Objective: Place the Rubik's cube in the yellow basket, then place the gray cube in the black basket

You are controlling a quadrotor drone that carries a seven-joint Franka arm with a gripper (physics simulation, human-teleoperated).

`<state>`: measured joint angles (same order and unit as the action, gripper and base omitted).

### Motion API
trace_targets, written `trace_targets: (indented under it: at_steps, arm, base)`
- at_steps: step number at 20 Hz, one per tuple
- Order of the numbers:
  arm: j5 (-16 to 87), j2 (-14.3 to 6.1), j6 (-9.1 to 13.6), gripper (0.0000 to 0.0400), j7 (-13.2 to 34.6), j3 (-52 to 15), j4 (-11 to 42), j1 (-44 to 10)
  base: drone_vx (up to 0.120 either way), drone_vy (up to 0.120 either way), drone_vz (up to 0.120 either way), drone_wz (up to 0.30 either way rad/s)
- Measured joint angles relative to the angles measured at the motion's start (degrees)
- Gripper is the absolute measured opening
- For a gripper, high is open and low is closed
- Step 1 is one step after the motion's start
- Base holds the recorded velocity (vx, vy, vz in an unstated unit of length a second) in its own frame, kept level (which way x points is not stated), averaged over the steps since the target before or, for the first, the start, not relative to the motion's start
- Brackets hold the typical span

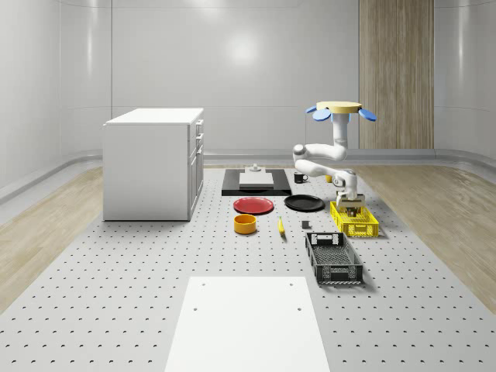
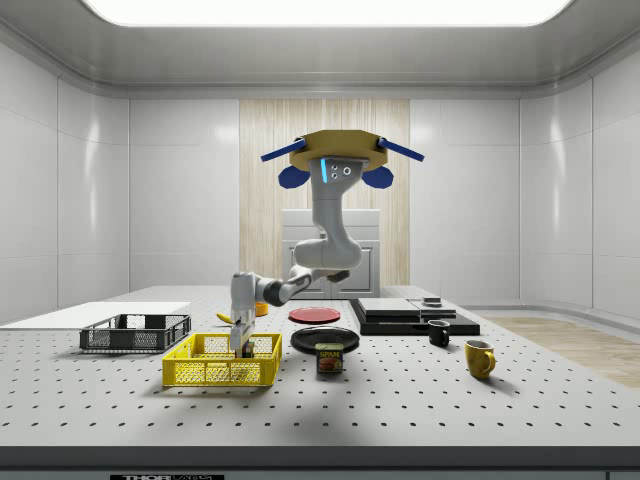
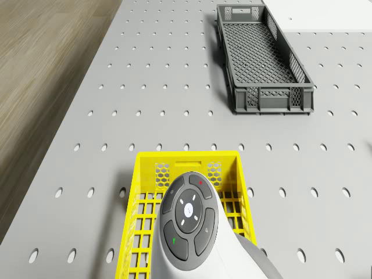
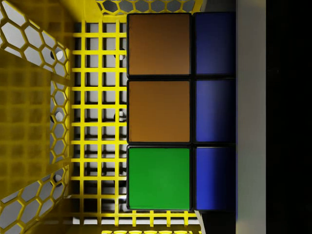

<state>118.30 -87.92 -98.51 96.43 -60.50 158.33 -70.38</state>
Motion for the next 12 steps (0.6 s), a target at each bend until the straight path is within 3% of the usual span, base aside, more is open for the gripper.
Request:
trace_targets:
  at_steps: [3,7,12]
  arm:
    - [1.2,0.49,-0.2,0.0325,-0.12,1.16,-0.6,-0.18]
    - [1.93,1.05,-0.02,0.0372,-0.32,1.78,-0.88,-0.08]
    - [0.21,1.28,1.48,0.0392,-0.58,-0.27,0.37,0.92]
  base:
    - [0.0,0.0,0.0,0.0]
    - [0.0,0.0,0.0,0.0]
    - [0.0,0.0,0.0,0.0]
